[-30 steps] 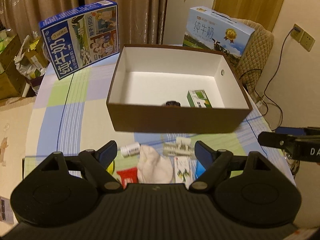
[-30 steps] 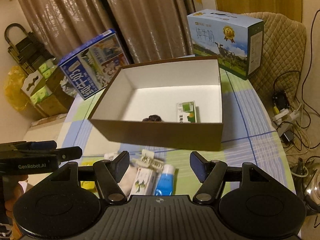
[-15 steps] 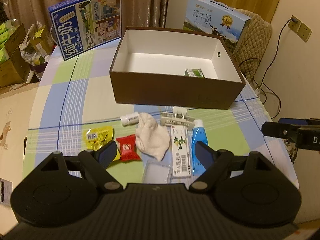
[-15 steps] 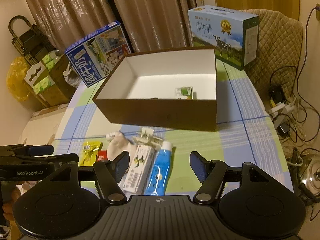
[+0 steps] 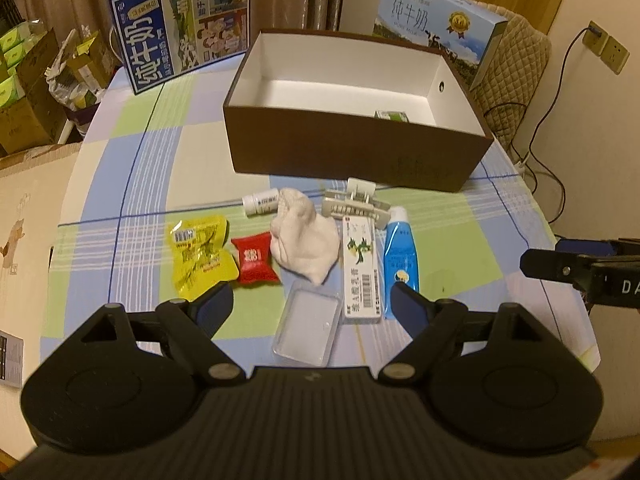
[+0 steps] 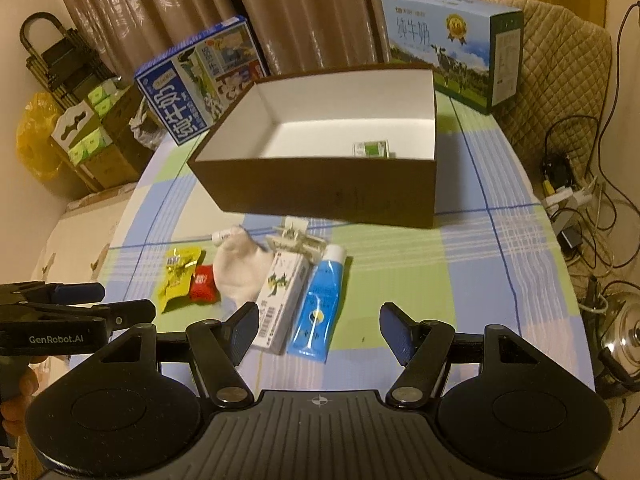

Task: Organize objects
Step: 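Withdraw both tools from the box back toward the table items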

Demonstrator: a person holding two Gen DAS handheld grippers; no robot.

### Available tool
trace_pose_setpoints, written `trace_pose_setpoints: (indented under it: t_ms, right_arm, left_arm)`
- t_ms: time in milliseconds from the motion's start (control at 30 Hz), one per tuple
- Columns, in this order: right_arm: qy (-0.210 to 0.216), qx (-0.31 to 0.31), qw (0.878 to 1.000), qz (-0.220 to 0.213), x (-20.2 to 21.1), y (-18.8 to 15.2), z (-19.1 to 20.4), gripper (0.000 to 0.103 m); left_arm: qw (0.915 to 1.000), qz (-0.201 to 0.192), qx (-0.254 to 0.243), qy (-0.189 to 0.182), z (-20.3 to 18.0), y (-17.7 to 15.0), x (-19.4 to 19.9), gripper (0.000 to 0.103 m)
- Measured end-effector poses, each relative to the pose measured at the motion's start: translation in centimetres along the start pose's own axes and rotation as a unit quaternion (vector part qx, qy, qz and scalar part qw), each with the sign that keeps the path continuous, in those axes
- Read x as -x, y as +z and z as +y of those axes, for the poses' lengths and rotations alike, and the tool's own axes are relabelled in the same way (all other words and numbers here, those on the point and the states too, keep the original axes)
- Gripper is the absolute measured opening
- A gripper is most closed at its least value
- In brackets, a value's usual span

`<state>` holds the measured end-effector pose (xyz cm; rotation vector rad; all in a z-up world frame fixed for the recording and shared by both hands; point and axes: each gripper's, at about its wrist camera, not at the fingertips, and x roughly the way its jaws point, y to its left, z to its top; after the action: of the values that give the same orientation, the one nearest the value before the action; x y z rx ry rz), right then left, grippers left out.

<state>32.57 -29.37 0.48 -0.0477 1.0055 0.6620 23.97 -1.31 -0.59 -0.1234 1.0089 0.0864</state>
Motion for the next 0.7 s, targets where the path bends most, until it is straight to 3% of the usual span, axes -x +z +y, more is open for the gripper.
trace_pose_setpoints:
  t_ms: [700]
  right_arm:
    - [0.002,-0.002,0.999,0.047,-2.8,-1.2,-0.7,0.064]
  left_arm:
    - [0.9994,0.035,0.003,0.006,-0.3,-1.7,-2.6,0.086]
